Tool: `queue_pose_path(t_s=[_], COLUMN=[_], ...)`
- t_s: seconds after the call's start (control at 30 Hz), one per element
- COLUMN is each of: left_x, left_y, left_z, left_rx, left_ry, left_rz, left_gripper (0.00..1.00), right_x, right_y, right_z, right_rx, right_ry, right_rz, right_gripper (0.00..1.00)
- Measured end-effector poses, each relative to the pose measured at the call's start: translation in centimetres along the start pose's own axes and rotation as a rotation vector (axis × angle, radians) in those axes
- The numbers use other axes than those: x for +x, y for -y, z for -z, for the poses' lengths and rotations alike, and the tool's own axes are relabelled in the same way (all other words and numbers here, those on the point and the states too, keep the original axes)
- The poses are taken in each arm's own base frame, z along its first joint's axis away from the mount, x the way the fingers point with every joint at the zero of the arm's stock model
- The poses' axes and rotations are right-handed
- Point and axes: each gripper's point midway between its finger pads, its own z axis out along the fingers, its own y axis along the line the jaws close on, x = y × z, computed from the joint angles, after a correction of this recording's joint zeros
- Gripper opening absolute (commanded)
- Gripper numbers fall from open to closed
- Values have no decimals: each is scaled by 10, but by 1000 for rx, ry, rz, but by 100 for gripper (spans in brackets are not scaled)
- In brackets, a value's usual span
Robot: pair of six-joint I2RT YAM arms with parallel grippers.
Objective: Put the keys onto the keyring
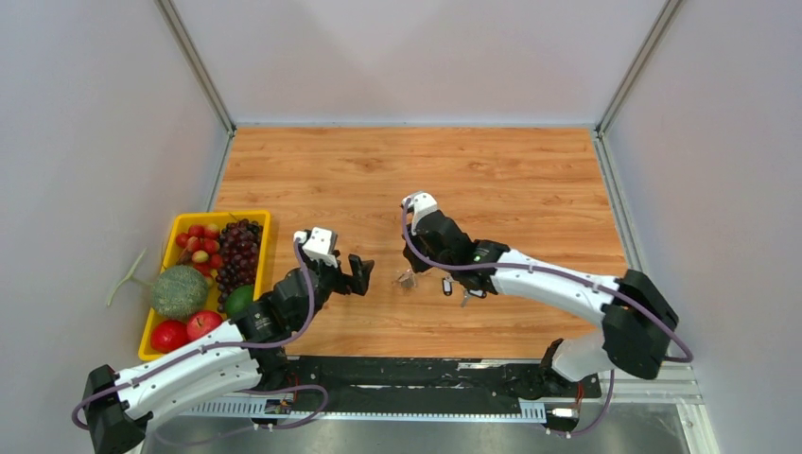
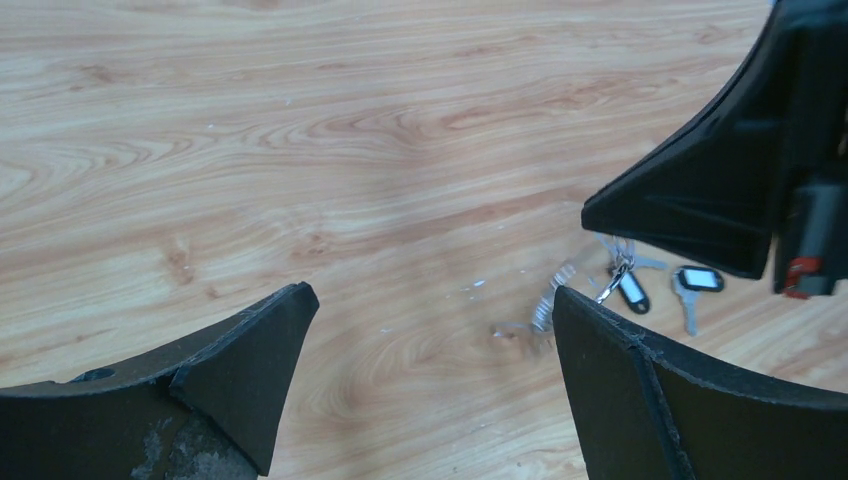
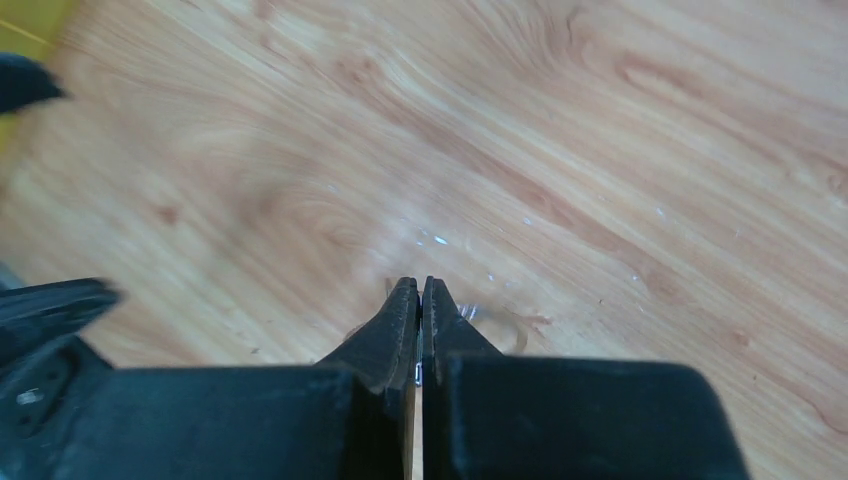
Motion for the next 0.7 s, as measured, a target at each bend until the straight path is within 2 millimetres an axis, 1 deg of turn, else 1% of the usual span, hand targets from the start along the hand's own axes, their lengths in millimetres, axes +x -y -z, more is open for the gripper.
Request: queue_pose_path(t_s=[0.1,0.2,0.37,0.53,0.7], left_x=[-4,-13,-26,-46,-64], left_y=[8,17,32,51,68], left_z=[3,7,16,26,33], left_rx=[50,107,197,305,386], left_ry=[22,48,79,125,160], left_rz=[27,53,82,125,163], left_gripper=[100,100,100,100,100], right_x=[-29,-47,-62,-77,-94], right_y=[-13,-19,-26,-38,-46], right_z=[28,51,81,111,138], right_rx=[-67,-115,-190,-278,-327], right_ry=[104,177,253,325,412], right_rz=[-3,1,29,56,58], right_gripper=[0,0,0,0,0])
